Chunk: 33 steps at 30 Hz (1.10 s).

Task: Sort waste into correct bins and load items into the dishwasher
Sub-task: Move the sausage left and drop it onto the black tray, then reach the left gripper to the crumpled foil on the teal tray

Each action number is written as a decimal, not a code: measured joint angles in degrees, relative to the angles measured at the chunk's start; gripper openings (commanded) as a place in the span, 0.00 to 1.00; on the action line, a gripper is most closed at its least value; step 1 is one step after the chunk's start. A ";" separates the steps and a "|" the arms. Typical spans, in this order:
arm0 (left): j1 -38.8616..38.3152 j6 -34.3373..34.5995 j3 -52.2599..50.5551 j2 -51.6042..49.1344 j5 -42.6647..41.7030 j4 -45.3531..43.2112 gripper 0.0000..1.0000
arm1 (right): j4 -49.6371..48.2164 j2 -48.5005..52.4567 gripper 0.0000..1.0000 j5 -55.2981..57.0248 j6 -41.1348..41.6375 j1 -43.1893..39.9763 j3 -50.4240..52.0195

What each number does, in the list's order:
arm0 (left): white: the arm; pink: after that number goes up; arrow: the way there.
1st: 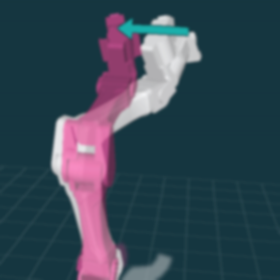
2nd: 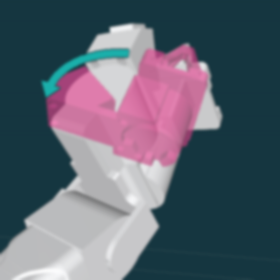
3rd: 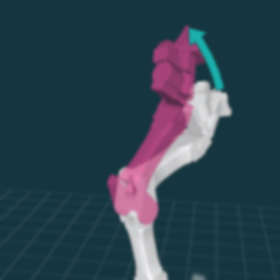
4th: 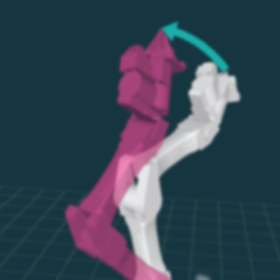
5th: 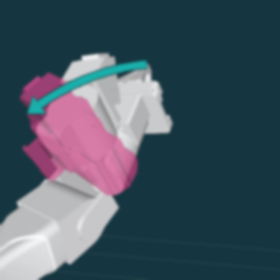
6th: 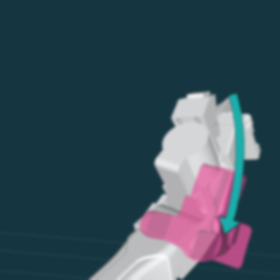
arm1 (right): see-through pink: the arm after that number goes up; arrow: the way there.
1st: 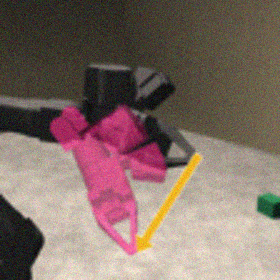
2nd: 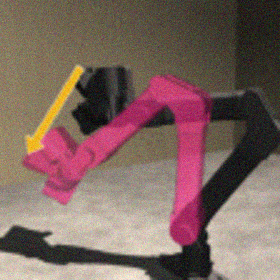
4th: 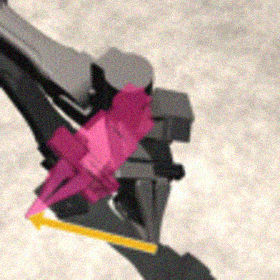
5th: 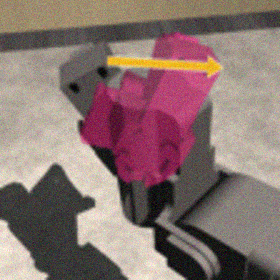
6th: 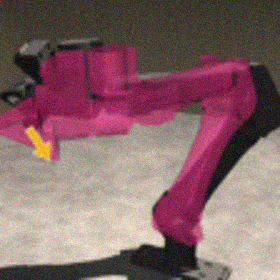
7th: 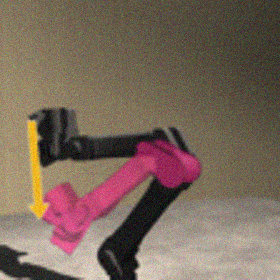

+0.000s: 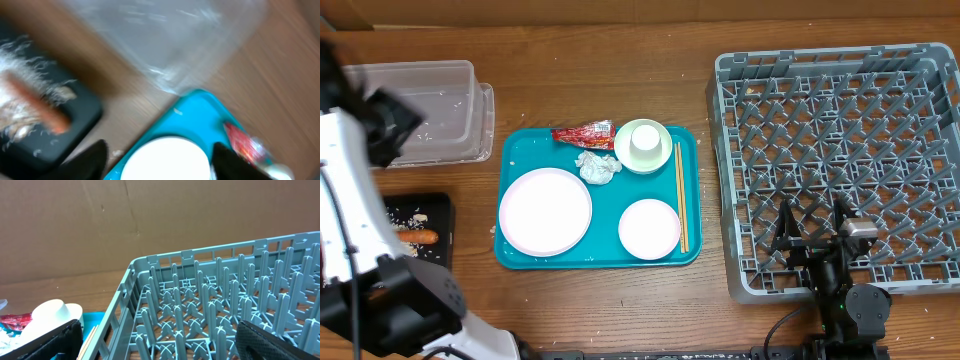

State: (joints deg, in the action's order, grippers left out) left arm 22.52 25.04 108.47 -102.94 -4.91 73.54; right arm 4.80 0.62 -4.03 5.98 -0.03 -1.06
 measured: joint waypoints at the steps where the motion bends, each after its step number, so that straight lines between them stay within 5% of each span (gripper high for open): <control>1: -2.78 -1.57 0.04 0.46 -0.46 -0.31 0.88 | -0.02 0.00 1.00 -0.04 0.00 0.02 0.00; 6: -15.37 -7.30 0.02 -0.90 -1.40 -1.18 0.91 | 0.00 0.00 1.00 0.00 0.00 0.02 0.00; 13: -27.74 -12.24 0.00 -11.10 -1.99 -2.40 0.72 | 0.00 0.00 1.00 0.00 -0.02 0.02 0.00; 17: -32.48 -14.91 -0.09 -17.81 -1.97 -2.47 0.72 | 0.02 0.00 1.00 0.00 -0.02 0.00 0.00; 23: -37.51 -16.74 -0.11 -23.43 -1.99 -2.47 0.76 | 0.00 0.00 1.00 0.00 0.00 0.00 0.00; 33: -37.97 -14.56 -0.11 -26.62 2.40 -2.23 0.65 | 0.00 0.00 1.00 0.00 -0.02 0.02 0.00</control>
State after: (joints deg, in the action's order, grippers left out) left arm -15.44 10.48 108.36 -129.56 -2.50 71.31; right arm 4.80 0.62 -4.03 5.96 -0.01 -1.06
